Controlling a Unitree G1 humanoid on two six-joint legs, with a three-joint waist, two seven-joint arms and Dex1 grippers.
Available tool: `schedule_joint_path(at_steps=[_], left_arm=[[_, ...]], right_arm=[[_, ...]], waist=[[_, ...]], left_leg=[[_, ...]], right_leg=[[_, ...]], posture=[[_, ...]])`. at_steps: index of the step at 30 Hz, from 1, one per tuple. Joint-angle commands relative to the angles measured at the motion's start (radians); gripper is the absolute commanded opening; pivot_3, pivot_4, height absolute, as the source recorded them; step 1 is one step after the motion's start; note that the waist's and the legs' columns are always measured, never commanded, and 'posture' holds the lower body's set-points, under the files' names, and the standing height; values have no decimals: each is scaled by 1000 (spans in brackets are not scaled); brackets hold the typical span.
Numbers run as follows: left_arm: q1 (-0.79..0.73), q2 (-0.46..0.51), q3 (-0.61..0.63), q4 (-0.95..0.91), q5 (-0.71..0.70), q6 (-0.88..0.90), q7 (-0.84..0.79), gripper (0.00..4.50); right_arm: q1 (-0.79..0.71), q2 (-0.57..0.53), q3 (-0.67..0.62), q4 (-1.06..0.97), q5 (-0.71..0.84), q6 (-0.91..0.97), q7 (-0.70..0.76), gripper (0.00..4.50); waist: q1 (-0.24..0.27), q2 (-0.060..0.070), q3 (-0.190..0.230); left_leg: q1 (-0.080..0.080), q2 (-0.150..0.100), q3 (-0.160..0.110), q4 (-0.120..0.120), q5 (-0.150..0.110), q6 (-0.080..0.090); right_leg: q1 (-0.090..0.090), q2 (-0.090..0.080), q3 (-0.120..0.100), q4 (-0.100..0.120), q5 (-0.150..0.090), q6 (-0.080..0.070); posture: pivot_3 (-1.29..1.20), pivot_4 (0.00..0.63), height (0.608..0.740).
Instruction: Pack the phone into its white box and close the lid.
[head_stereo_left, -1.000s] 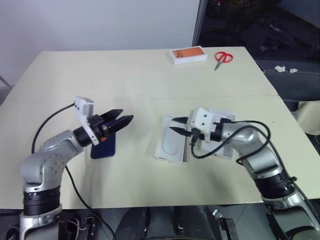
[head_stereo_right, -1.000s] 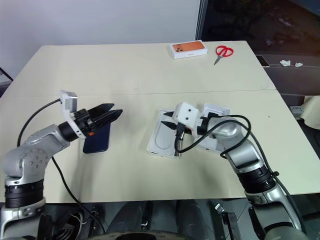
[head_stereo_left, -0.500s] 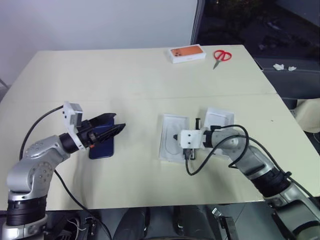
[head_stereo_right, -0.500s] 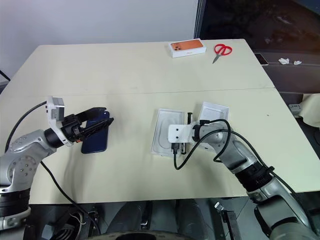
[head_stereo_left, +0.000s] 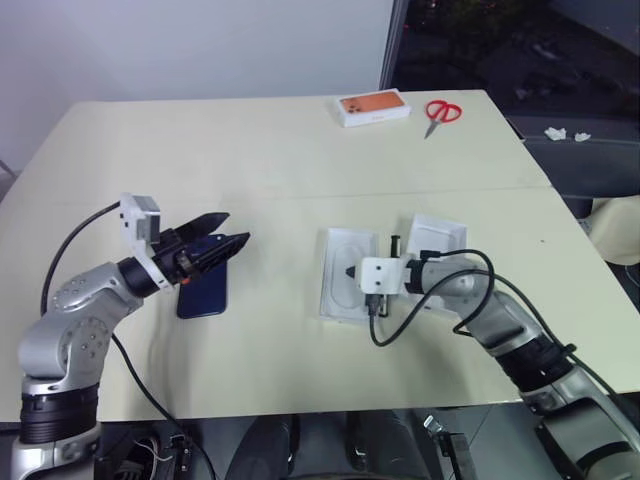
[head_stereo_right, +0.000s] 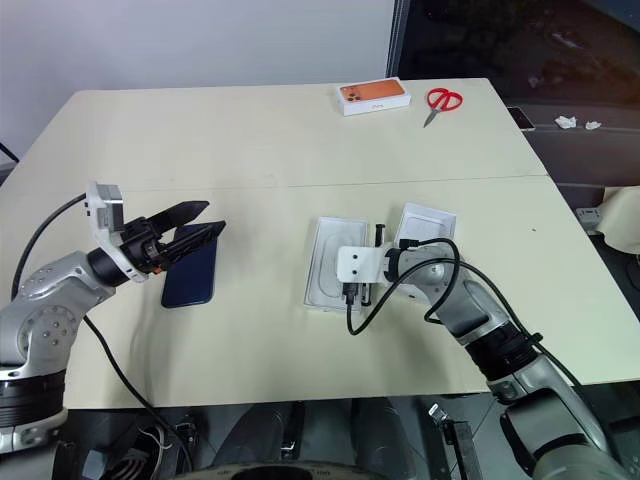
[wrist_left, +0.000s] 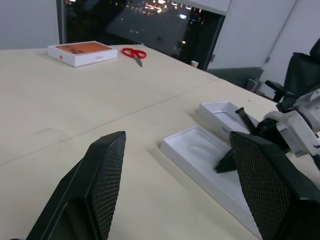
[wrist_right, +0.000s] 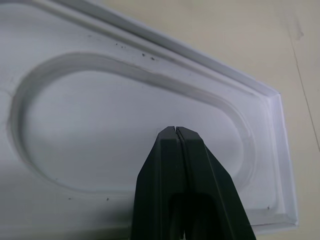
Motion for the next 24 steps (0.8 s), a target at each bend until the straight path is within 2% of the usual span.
schedule_joint_path(at_steps=[1, 11, 15, 19, 24], left_arm=[[14, 31, 12, -9, -12, 17, -6, 3510], [31, 57, 15, 2, -5, 20, -16, 3510], [27, 126, 25, 101, 28, 92, 25, 3510], [1, 125, 36, 154, 48, 77, 70, 3510], [29, 151, 64, 173, 36, 104, 57, 3510]], right_arm=[[-19, 38, -89, -41, 104, 35, 7, 34], [-44, -28, -204, -45, 202, 79, 73, 34], [-69, 48, -228, -61, 242, 134, 13, 34], [-97, 119, -215, -47, 210, 131, -65, 34], [-90, 187, -157, -83, 198, 153, -91, 34]], waist=[[-2, 0, 0], [3, 0, 0], [-10, 0, 0], [-18, 0, 0], [-18, 0, 0]], left_leg=[[0, 0, 0, 0, 0, 0], [-1, 0, 0, 0, -1, 2], [-1, 1, 0, -1, -1, 2], [-1, 2, 0, -1, 0, 1], [-2, 2, 0, -1, 1, -2]], right_leg=[[0, 0, 0, 0, 0, 0], [0, 0, 0, 0, 0, 0], [-1, 1, 0, 1, 1, -1], [-3, 2, 0, 2, 1, -1], [-4, 1, 0, 2, 1, -1]], posture=[[0, 150, 740], [0, 150, 740], [0, 150, 740], [0, 150, 740], [0, 150, 740]])
